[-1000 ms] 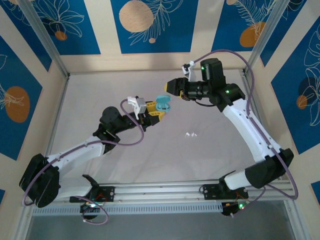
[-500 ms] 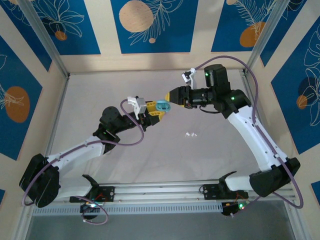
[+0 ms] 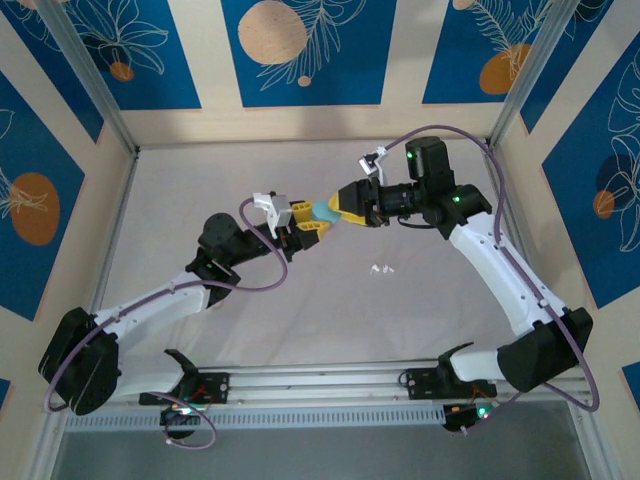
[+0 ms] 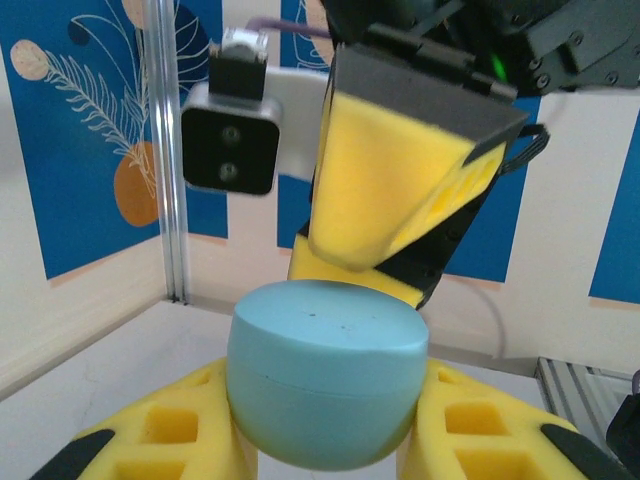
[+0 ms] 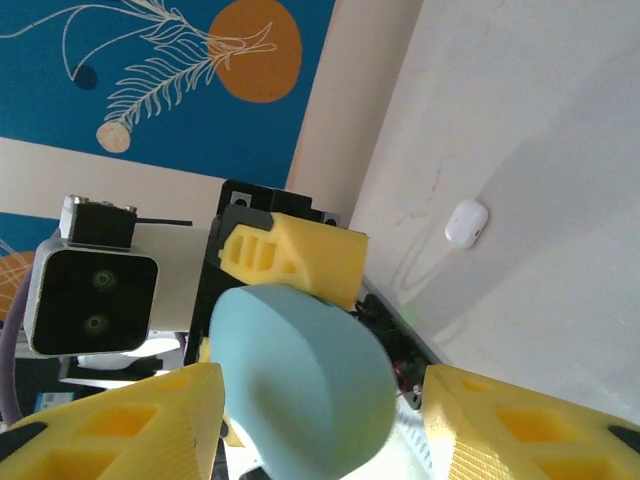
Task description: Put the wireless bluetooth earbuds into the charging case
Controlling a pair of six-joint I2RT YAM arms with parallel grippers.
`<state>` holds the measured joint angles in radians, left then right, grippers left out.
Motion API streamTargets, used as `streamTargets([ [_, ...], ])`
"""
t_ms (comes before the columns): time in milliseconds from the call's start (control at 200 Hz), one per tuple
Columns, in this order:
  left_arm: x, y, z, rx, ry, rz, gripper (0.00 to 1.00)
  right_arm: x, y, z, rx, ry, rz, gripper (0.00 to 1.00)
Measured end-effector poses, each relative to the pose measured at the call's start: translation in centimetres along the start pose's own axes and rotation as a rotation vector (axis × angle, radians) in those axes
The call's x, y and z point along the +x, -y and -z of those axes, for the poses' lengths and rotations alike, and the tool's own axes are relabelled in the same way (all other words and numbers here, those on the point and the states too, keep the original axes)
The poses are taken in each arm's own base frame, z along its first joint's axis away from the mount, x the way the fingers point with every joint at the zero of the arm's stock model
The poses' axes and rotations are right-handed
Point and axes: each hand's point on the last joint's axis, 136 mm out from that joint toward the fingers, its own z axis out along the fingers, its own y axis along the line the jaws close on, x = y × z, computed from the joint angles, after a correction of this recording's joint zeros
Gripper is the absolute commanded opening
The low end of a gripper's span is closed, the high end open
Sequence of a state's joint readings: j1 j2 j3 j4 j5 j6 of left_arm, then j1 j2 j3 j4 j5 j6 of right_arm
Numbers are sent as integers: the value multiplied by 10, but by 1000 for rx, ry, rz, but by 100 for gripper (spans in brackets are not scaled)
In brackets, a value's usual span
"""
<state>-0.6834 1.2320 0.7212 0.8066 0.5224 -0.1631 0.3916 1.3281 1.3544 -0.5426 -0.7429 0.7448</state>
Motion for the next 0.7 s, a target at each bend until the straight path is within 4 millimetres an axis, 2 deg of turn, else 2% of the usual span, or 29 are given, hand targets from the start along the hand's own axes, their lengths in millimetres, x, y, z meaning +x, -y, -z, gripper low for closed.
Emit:
streamTargets([
  [150, -2, 0, -1, 1, 13, -3, 30, 2, 0, -4, -70, -42, -43, 56],
  [380, -4, -1, -3, 3, 21, 0, 31, 4, -10, -5, -152, -85, -61, 51],
  [585, -7, -2, -5, 5, 33, -5, 32, 2, -12, -6, -183, -103, -79, 33],
  [700, -6, -3, -6, 4, 33, -3, 37, 1, -11, -5, -187, -103, -92, 25],
])
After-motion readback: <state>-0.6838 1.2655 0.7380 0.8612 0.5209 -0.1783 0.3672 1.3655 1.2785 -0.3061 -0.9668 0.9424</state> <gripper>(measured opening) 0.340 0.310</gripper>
